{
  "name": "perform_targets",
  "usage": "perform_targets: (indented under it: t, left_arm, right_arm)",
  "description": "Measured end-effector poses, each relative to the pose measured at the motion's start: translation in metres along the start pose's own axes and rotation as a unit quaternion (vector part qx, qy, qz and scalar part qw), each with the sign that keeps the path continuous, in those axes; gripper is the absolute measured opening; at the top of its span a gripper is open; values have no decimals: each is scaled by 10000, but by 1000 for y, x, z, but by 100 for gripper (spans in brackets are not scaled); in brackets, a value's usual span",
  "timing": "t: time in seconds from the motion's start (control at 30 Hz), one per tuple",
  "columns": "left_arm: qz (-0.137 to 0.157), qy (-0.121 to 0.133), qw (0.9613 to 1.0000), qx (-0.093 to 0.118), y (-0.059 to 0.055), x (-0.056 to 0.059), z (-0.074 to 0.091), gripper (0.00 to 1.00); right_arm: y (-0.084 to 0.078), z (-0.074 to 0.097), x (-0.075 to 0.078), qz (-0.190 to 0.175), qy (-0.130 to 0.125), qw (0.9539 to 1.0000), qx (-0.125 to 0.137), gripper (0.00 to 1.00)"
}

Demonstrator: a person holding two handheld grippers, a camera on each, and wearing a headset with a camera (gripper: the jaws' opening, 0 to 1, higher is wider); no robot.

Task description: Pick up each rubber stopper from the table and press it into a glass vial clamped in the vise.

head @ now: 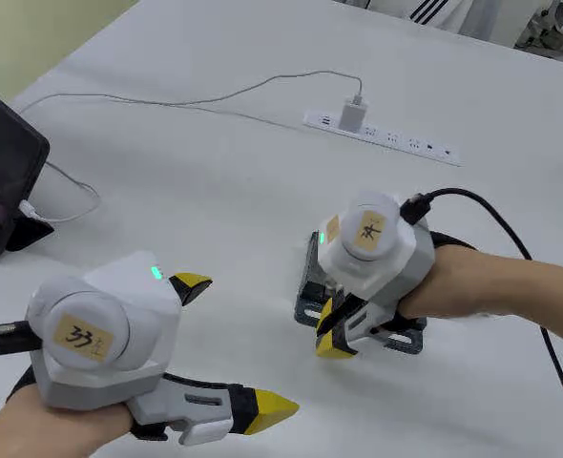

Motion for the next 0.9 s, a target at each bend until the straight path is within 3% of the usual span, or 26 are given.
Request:
perform_targets:
  t: [0.13,0.33,0.53,0.57,0.7,0.9]
  left_arm:
    - [-50,-36,10000,25,5,2,-4,89]
    - [-68,-116,9997,183,17,4,-11,84]
    - [-112,-208,9992,333,28,6,-17,77]
    - [-116,-218,9990,367,31,7,-18,76]
    - [-170,-252,9981,545,40,9,-21,68]
    - [-235,-314,9944,979,60,13,-23,49]
  right_arm:
    - [-1,17,3,-279,-221,9984,445,8]
    - [-4,39,2,-561,-513,9925,962,8]
    - [-6,61,-2,-981,-715,9794,1616,7]
    - [-5,66,-3,-1017,-836,9744,1821,7]
    - [-2,81,-11,-1173,-958,9630,2231,7]
    - [5,98,-24,-1501,-987,9338,3095,7]
Point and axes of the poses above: the centre of the closed fingertips' face, and the gripper's own axes: z roughly backward along the fingers, x roughly to its right, y roughly out of its top, the point moved 10 cm from there along z, roughly backward along the fingers, and after that the axes turned 5 degrees about -y, right-handed, at the moved point
